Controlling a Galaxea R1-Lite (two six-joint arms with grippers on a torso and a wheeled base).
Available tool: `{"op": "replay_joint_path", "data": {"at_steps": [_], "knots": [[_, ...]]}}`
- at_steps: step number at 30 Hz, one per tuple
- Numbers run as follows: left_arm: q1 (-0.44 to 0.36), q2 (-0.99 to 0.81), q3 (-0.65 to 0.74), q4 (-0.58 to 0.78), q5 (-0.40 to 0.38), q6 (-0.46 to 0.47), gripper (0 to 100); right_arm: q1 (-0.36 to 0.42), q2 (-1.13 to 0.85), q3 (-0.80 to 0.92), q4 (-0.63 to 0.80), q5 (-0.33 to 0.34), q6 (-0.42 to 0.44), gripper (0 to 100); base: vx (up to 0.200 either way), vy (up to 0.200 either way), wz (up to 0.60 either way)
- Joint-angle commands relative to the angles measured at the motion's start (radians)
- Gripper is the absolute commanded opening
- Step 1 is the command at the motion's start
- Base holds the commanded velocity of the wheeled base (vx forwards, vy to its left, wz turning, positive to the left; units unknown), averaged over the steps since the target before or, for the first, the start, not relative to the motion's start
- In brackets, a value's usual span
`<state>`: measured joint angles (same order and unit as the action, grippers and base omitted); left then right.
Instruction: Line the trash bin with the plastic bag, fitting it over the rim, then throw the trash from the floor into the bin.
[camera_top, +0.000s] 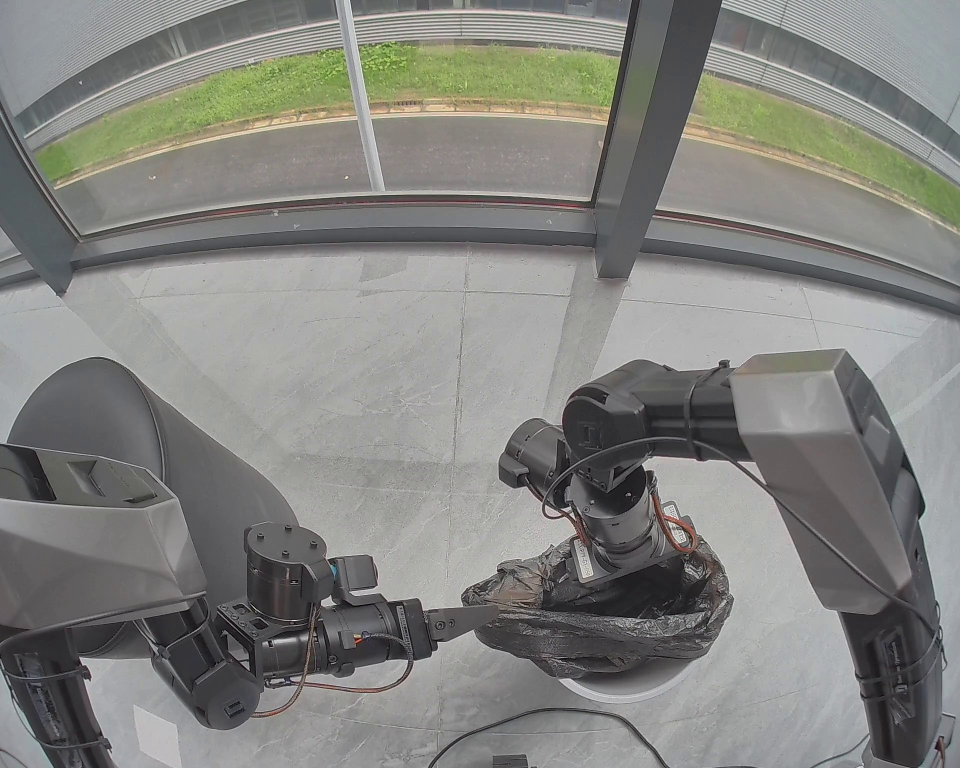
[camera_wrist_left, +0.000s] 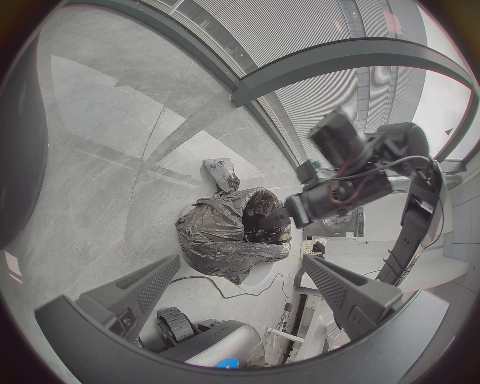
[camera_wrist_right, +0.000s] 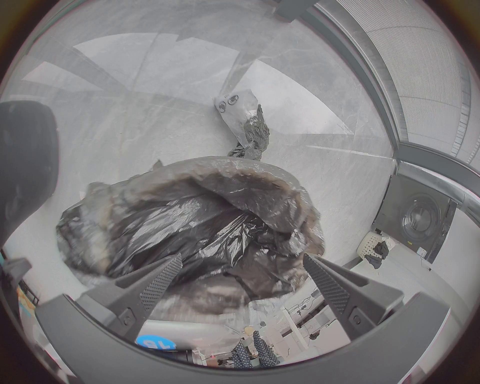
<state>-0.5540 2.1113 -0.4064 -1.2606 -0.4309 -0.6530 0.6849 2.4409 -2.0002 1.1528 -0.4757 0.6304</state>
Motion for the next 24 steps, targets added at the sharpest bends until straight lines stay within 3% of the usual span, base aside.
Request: {"op": "replay_joint_path", "data": {"at_steps": [1,4,5,6,7,8,9,10,13,15,16,18,20,21,22,23,24], "knots": [[-0.001,-0.014,0.009,-0.002,0.0,0.001,100,0.065,-0.131,0.0,0.061,0.025,-0.029,100,0.0,0.0,0.0],[-0.001,-0.027,0.011,-0.002,0.0,0.001,100,0.111,-0.258,0.0,0.315,0.16,-0.301,100,0.0,0.0,0.0],[-0.001,-0.027,0.011,-0.002,0.0,0.001,100,0.111,-0.258,0.0,0.315,0.16,-0.301,100,0.0,0.0,0.0],[-0.001,-0.03,0.012,-0.002,0.0,0.001,100,0.147,-0.342,0.0,0.418,0.215,-0.463,100,0.0,0.0,0.0],[-0.001,-0.031,0.012,-0.002,0.0,0.001,100,0.15,-0.349,0.0,0.418,0.217,-0.472,100,0.0,0.0,0.0],[-0.001,-0.036,0.014,-0.002,0.0,0.001,100,0.208,-0.45,0.0,0.418,0.215,-0.514,100,0.0,0.0,0.0],[-0.001,-0.036,0.014,-0.002,0.0,0.001,100,0.214,-0.46,0.0,0.418,0.215,-0.515,100,0.0,0.0,0.0],[-0.004,-0.043,0.023,-0.002,0.0,0.003,100,0.344,-0.622,0.0,0.418,0.227,-0.502,100,0.0,0.0,0.0],[-0.007,-0.043,0.024,-0.002,0.0,0.003,100,0.475,-0.694,0.0,0.418,0.27,-0.425,100,0.0,0.0,0.0],[-0.007,-0.043,0.024,-0.008,0.0,0.003,100,0.561,-0.724,0.167,0.392,0.315,-0.365,100,0.0,0.0,0.0],[-0.009,-0.042,0.026,-0.014,0.0,0.003,100,0.584,-0.729,0.29,0.337,0.302,-0.359,100,0.0,0.0,0.0],[-0.009,-0.039,0.031,-0.033,0.0,0.003,100,0.599,-0.755,0.544,0.036,0.267,-0.339,100,0.0,0.0,0.0],[-0.009,-0.036,0.037,-0.043,0.0,0.003,100,0.561,-0.812,0.807,-0.401,0.131,-0.336,100,0.0,0.0,0.0],[-0.009,-0.036,0.038,-0.046,0.0,0.003,100,0.536,-0.823,0.891,-0.55,0.077,-0.353,100,0.0,0.0,0.0],[-0.009,-0.036,0.038,-0.048,0.0,0.003,100,0.51,-0.83,1.006,-0.745,0.029,-0.399,100,0.0,0.0,0.0],[-0.009,-0.037,0.038,-0.049,0.0,0.003,100,0.487,-0.839,1.138,-0.958,0.028,-0.482,100,0.0,0.0,0.0],[-0.009,-0.036,0.038,-0.049,0.0,0.003,100,0.481,-0.844,1.206,-1.062,0.031,-0.522,100,0.0,0.0,0.0]]}}
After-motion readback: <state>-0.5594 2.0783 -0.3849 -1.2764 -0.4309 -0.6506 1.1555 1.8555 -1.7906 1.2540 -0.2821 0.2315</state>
